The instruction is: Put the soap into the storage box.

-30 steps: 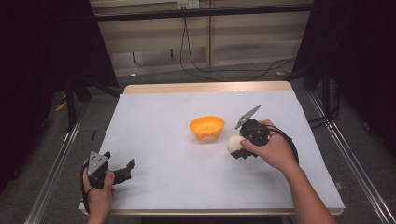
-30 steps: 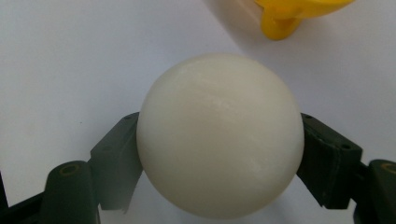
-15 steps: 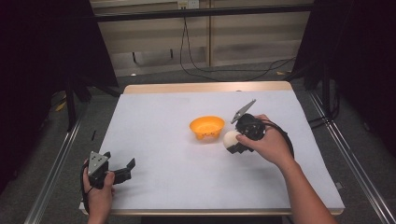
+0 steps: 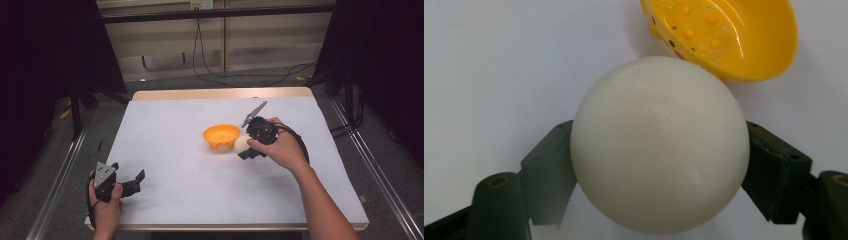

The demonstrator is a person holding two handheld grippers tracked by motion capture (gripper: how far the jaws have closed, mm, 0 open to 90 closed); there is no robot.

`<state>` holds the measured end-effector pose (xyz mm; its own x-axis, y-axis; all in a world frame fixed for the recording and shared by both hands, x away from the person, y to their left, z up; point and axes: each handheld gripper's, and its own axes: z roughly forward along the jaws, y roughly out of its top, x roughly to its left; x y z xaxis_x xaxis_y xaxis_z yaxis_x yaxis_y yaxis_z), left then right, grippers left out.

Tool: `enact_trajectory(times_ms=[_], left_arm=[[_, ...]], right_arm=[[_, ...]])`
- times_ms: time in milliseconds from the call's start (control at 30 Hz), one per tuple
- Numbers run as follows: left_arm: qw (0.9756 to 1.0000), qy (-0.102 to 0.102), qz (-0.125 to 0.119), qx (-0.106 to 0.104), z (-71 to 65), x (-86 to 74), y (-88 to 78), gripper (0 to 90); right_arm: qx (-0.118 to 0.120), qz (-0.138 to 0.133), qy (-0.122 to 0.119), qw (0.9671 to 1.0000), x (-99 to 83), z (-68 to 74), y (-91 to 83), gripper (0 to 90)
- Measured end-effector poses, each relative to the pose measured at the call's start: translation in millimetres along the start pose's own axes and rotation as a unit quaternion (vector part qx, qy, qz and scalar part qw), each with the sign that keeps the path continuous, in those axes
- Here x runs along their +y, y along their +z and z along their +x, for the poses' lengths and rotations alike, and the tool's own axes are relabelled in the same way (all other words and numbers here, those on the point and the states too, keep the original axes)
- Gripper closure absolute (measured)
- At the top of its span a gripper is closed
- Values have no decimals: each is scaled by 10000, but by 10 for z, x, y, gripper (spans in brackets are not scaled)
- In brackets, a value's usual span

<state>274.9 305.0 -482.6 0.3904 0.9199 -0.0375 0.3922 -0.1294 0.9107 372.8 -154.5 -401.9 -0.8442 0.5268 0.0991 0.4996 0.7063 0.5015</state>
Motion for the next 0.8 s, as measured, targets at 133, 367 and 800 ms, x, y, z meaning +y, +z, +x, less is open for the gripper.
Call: enact_trajectory(times_ms=[133, 367, 800], left_arm=[[10000, 2, 2, 9, -1, 0, 0, 0], [10000, 9, 4, 10, -3, 0, 1, 0], [10000, 6, -6, -13, -11, -1, 4, 0]], right_arm=[[4, 12, -21, 10000, 35, -22, 20, 235], [-21, -28, -49, 10000, 116, -48, 6, 235], [-64, 10, -136, 9999, 283, -66, 27, 235]])
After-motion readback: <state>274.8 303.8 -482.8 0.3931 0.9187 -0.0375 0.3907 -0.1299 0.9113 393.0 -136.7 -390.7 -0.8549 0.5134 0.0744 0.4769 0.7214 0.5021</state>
